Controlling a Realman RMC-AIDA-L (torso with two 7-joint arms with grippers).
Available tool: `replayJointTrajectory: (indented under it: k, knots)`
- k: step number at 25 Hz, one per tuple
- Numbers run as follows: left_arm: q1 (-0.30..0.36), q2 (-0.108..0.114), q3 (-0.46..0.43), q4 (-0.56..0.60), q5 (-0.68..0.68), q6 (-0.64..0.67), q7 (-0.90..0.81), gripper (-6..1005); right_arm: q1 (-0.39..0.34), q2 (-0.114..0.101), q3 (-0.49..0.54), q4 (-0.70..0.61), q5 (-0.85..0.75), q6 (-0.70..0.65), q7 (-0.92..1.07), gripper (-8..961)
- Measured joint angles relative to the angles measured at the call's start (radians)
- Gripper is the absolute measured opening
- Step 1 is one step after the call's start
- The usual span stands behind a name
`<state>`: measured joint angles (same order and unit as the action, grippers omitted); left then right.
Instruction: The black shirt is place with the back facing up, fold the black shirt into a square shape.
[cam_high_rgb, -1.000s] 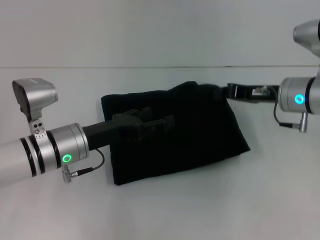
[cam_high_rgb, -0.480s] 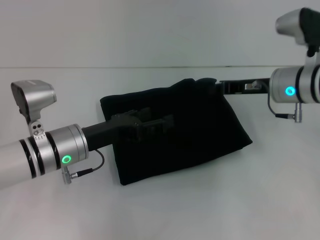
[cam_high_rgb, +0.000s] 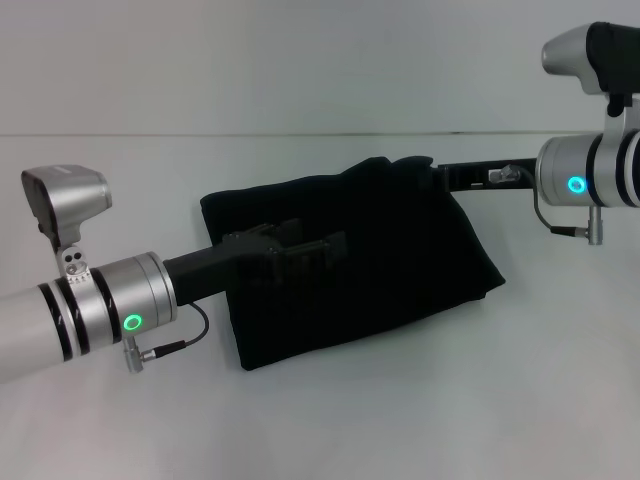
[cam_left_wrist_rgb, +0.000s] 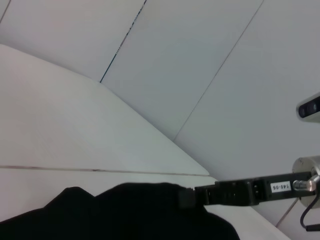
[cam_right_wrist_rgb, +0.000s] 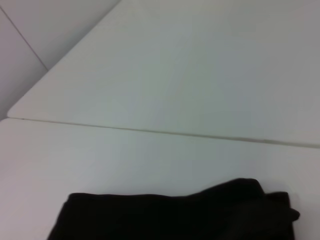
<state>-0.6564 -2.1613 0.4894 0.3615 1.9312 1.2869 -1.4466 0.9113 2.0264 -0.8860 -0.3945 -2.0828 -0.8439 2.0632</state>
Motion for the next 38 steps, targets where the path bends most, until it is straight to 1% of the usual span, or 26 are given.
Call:
replayJointTrajectory:
  k: [5,9,16,24,29,31,35,38]
  knots:
    - [0.0,0.0,-0.006,-0.001,-0.001,-0.001,0.0,936,-0.008,0.001,0.004,-0.054,0.023,-0.063,-0.023,31]
    - [0.0,0.0,-0.011,-0.001,-0.002,0.0,0.0,936,-0.018,-0.004,0.005,-0.071,0.061,-0.084,-0.052,31]
    - [0.001,0.0,-0.011,-0.011,-0.002,0.0,0.0,936,-0.031,-0.005,-0.004,-0.011,0.058,0.006,-0.123,31]
    - [0.003,-0.001,-0.011,-0.025,-0.002,-0.008,0.0,937,-0.032,0.018,-0.005,0.013,0.057,0.055,-0.161,30]
    - [0.003,-0.002,-0.012,-0.026,-0.008,-0.024,0.0,937,-0.046,0.017,-0.002,0.022,0.057,0.073,-0.136,30]
    - [0.003,-0.002,-0.014,-0.026,-0.022,-0.044,0.0,937,-0.065,0.015,0.01,0.013,0.063,0.079,-0.133,30]
    - [0.002,-0.002,-0.014,-0.022,-0.05,-0.093,0.0,937,-0.085,0.01,0.045,-0.006,0.066,0.093,-0.133,96]
    - [-0.004,0.0,-0.02,-0.017,-0.071,-0.143,0.0,937,-0.099,-0.003,0.088,-0.035,0.066,0.076,-0.134,146]
